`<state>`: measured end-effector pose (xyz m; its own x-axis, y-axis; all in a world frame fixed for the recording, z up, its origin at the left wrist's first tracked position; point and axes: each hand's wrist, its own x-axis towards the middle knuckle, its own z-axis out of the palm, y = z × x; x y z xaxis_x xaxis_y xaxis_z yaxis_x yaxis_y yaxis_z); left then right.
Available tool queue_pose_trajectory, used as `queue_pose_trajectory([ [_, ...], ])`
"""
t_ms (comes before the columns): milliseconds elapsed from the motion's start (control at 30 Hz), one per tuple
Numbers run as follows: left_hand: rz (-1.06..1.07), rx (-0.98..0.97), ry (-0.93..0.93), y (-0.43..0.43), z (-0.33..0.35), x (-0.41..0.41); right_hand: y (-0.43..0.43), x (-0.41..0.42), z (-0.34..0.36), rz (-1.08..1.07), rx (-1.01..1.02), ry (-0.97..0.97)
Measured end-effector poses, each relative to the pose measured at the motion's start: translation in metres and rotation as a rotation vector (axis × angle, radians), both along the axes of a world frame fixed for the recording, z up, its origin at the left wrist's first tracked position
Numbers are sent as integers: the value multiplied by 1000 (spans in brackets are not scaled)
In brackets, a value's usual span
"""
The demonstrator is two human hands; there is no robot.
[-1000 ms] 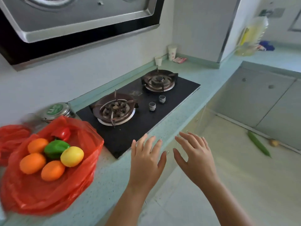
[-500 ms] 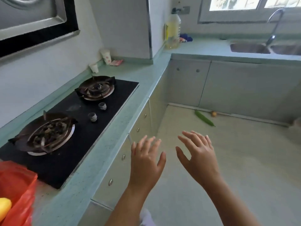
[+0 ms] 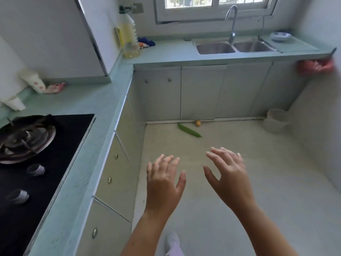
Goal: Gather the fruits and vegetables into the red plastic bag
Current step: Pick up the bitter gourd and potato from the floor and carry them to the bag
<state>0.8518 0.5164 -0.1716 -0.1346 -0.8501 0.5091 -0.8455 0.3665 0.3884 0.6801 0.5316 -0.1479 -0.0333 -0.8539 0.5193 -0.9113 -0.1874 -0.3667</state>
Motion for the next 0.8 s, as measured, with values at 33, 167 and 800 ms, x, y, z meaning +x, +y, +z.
queue_pose_trajectory([
  [33,-13,1,10,-16,1,-1,-13,0,2,-13,8,3],
  [167,-43,-9,47,-80,7,-3,-69,1,10,-44,29,17],
  [800,-187,63,44,-261,-16,-72,-237,-63,-7,-172,50,-17],
])
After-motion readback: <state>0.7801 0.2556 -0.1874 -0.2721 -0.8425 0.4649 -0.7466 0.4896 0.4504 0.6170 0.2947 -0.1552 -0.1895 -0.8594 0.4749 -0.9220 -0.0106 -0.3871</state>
